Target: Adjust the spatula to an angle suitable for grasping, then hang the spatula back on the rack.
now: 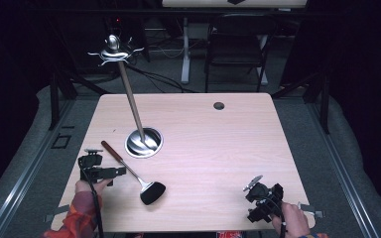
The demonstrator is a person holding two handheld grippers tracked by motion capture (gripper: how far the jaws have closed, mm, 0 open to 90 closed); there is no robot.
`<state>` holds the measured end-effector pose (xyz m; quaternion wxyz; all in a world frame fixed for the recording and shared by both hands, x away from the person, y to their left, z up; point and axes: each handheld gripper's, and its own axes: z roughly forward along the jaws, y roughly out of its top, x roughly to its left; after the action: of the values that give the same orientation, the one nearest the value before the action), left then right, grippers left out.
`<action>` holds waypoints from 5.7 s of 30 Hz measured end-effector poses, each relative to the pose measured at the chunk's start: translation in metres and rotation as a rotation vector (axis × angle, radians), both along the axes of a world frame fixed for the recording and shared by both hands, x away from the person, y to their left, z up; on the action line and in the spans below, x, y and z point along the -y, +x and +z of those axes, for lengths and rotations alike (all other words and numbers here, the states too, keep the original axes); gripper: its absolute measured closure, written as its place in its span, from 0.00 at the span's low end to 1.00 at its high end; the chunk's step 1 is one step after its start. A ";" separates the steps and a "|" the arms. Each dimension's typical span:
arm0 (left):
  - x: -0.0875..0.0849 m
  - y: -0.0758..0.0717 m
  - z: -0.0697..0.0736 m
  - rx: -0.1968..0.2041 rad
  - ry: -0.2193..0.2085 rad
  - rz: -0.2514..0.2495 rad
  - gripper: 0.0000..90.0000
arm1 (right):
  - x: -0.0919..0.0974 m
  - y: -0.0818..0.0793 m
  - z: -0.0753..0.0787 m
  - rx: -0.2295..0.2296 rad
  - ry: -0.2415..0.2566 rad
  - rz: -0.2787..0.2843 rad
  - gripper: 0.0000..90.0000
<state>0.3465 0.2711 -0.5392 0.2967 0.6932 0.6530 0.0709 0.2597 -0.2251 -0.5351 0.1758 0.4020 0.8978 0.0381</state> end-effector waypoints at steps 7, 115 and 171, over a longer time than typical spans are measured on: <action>0.009 0.003 -0.003 -0.006 0.011 0.013 0.00 | -0.002 0.001 -0.001 -0.002 -0.004 0.003 0.17; -0.021 0.056 -0.013 -0.063 0.271 -0.084 0.76 | -0.012 0.004 -0.005 -0.034 0.005 0.061 0.17; -0.034 0.037 0.021 0.194 0.162 0.033 0.93 | -0.011 0.002 -0.004 -0.038 -0.002 0.069 0.17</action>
<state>0.3834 0.3054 -0.5186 0.3002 0.6940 0.6246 0.1952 0.2619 -0.2144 -0.5394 0.1578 0.3714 0.9143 0.0356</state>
